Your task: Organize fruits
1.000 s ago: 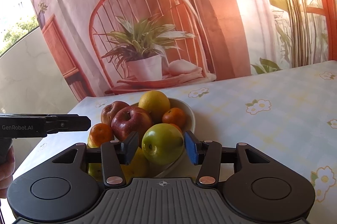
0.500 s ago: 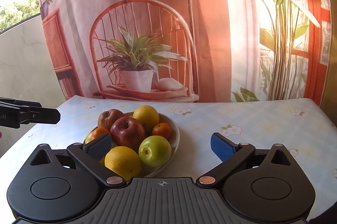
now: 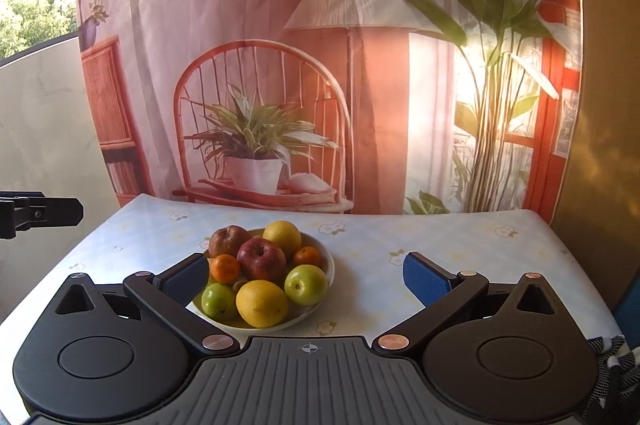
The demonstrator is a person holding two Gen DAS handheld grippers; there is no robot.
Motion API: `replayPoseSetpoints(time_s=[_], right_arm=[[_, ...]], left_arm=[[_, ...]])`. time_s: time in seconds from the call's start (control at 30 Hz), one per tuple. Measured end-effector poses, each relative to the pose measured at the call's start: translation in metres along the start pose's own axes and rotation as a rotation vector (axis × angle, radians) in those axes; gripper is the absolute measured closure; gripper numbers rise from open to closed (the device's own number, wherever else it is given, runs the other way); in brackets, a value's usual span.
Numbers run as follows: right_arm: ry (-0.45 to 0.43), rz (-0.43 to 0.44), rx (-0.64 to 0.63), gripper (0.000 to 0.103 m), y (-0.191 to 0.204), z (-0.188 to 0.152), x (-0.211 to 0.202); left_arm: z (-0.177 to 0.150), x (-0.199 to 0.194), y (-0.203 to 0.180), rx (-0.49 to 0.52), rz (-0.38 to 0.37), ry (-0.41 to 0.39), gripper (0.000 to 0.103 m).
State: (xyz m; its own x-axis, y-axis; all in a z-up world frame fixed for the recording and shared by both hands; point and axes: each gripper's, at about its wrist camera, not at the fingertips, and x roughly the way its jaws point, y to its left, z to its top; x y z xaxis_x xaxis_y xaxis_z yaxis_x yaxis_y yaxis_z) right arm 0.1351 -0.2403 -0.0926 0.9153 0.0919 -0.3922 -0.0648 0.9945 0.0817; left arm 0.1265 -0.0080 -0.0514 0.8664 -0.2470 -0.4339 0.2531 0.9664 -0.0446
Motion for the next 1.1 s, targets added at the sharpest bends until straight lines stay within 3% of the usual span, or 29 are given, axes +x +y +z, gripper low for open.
replayPoseSetpoints(time_s=[0.4, 1.1], right_arm=[[-0.011, -0.041, 0.006, 0.000, 0.022, 0.013, -0.055], [-0.003, -0.067, 0.018, 0.001, 0.023, 0.011, -0.061]], left_arm=[[0.002, -0.067, -0.011, -0.010, 0.027, -0.088, 0.008], [-0.005, -0.073, -0.014, -0.008, 0.049, -0.078, 0.008]])
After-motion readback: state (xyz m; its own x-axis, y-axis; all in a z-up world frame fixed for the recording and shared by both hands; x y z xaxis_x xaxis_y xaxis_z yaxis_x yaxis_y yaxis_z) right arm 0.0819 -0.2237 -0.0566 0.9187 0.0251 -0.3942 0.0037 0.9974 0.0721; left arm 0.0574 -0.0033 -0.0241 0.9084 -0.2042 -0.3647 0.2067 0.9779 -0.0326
